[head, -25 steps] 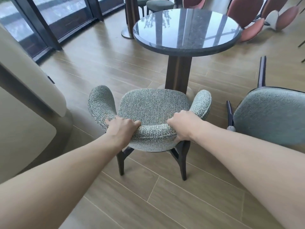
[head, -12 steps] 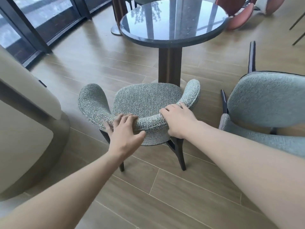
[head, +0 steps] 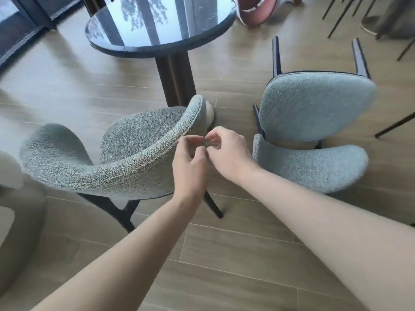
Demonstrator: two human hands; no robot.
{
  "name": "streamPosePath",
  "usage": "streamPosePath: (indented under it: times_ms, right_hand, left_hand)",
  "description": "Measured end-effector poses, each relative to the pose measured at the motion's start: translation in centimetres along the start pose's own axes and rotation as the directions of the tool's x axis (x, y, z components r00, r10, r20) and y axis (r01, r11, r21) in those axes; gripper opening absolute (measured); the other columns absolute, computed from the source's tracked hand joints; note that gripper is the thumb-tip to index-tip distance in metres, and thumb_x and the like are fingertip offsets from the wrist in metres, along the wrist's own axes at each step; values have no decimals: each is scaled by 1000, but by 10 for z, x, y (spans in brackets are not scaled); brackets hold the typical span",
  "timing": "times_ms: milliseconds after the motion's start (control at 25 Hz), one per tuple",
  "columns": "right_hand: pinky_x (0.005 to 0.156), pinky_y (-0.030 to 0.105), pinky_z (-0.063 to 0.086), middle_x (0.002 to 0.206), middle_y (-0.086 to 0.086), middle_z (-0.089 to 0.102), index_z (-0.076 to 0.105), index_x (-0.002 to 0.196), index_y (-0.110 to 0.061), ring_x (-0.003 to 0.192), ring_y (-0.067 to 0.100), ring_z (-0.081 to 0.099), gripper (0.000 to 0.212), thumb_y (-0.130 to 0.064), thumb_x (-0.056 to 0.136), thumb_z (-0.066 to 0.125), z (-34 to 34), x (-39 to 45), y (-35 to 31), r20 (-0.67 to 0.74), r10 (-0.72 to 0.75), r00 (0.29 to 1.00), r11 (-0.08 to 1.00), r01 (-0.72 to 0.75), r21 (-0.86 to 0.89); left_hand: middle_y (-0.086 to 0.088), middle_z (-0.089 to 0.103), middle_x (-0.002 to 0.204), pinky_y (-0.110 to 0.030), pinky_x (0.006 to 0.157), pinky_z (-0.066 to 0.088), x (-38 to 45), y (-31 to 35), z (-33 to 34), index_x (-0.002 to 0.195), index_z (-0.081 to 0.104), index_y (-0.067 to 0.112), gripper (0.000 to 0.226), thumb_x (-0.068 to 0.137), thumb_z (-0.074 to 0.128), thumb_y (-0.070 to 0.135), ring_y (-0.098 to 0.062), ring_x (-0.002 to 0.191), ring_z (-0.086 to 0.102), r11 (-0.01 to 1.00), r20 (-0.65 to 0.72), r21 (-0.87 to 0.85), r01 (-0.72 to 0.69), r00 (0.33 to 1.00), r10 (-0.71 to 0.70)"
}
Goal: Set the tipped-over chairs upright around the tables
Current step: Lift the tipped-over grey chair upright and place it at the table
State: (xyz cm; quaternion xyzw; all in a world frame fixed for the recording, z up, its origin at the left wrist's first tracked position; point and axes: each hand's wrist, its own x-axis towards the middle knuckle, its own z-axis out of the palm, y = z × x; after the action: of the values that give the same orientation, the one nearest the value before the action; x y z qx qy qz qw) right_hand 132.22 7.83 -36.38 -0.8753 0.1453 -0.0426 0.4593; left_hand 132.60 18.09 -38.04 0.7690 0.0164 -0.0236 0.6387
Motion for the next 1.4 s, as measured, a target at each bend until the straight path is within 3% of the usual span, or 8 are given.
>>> streamPosePath:
  times_ms: [200, 480, 600, 720, 920, 1080, 1240, 1400]
  right_hand:
    - [69, 19, 40, 90, -3, 69, 71, 96, -18, 92, 17, 62, 20, -11, 82, 59, -68, -17, 79, -67, 188, 980, 981, -184, 59]
    - [67, 21, 38, 86, -9, 64, 70, 98, -20, 83, 15, 58, 18, -14, 87, 57, -231, -29, 178, -127, 301, 945, 953, -294, 69]
    - [55, 21, 38, 85, -6, 66, 69, 95, -21, 74, 14, 60, 18, -14, 86, 55, -304, -40, 232, -161, 383, 910, 922, -366, 124]
    - [63, 26, 47, 91, 0, 69, 69, 90, -22, 86, 20, 68, 16, -14, 85, 56, -336, -41, 273, -187, 468, 864, 876, -426, 225]
    - [92, 46, 54, 92, -3, 68, 68, 84, -25, 99, 23, 69, 12, -16, 85, 59, -339, -34, 343, -158, 604, 782, 776, -530, 342]
    - [89, 40, 52, 95, 0, 69, 68, 92, -20, 100, 25, 68, 6, -22, 86, 66, -337, -4, 385, -2, 598, 802, 769, -573, 282]
    - [92, 45, 53, 109, 8, 70, 66, 100, -17, 99, 25, 68, 21, -33, 86, 69, -340, 58, 425, 69, 628, 775, 732, -619, 283]
    - [86, 41, 56, 116, 7, 64, 58, 99, -27, 103, 20, 66, 21, -43, 88, 68, -295, 75, 485, 309, 702, 642, 492, -751, 441]
  left_hand:
    - [-9, 72, 99, -54, 92, 55, -35, -2, 105, 90, 61, 20, 27, 86, 43, 1, -32, 94, 70, 955, 114, -134, 265, 961, -251]
    - [1, 69, 107, -24, 64, 52, -79, 15, 257, 108, 60, 20, 24, 96, 44, 6, -7, 73, 71, 929, 192, -171, 327, 936, -295]
    - [3, 68, 105, -23, 63, 52, -103, 16, 322, 111, 59, 22, 21, 98, 50, 9, -10, 79, 70, 919, 221, -162, 360, 921, -322]
    - [6, 65, 98, -26, 68, 50, -102, 9, 357, 109, 59, 24, 15, 98, 54, 14, -10, 83, 68, 908, 205, -171, 382, 916, -346]
    - [9, 67, 98, -27, 71, 50, -96, -37, 408, 112, 60, 20, 18, 95, 64, 23, -13, 91, 68, 879, 199, -150, 452, 885, -421]
    - [7, 66, 105, -28, 73, 52, -71, -71, 440, 110, 58, 24, 26, 90, 71, 33, -13, 91, 69, 832, 160, -187, 523, 852, -499]
    - [5, 66, 112, -31, 77, 53, -33, -116, 465, 125, 48, 24, 49, 87, 73, 40, -14, 98, 70, 806, 151, -186, 562, 827, -542]
    - [4, 67, 113, -34, 80, 53, -5, -181, 480, 129, 48, 21, 54, 86, 73, 42, -14, 98, 70, 793, 129, -130, 596, 803, -582]
